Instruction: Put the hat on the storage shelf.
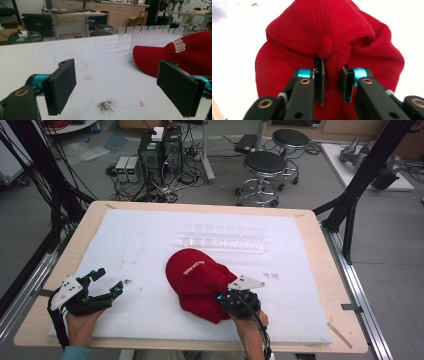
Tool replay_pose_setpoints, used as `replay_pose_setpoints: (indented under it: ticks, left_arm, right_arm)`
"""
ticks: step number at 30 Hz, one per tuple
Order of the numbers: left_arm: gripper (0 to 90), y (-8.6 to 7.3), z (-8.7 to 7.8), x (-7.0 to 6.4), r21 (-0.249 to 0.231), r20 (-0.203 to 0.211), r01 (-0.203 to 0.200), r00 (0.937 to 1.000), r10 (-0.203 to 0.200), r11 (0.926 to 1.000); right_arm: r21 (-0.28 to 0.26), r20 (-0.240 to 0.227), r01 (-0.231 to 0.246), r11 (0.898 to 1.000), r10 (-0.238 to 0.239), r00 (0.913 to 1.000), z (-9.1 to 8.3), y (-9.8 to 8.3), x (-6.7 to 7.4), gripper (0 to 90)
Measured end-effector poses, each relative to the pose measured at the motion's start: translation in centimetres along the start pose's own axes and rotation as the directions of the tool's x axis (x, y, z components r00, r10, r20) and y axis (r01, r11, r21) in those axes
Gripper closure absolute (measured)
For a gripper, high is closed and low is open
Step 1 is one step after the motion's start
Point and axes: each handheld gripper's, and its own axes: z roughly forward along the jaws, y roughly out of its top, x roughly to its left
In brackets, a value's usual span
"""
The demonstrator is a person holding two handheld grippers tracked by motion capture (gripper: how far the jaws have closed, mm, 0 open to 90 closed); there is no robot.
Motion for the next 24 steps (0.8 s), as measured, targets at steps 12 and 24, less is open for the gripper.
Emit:
replay_pose_setpoints:
  ticks: [12,24]
  left_arm:
    - [16.2,0.1,0.1,0.2,0.011,0.019,0.007,0.9998,-0.007,0.9999]
    - [16.2,0.5,0.7,0.6,0.065,0.099,0.018,0.9948,-0.025,0.9977]
  right_arm:
    - [-0.049,-0.019,0.141,0.989,-0.142,0.9897,-1.3,1.7,0.2,82.1]
    - [-0.111,-0.100,0.248,0.962,-0.259,0.9608,-2.8,4.3,-0.9,82.0]
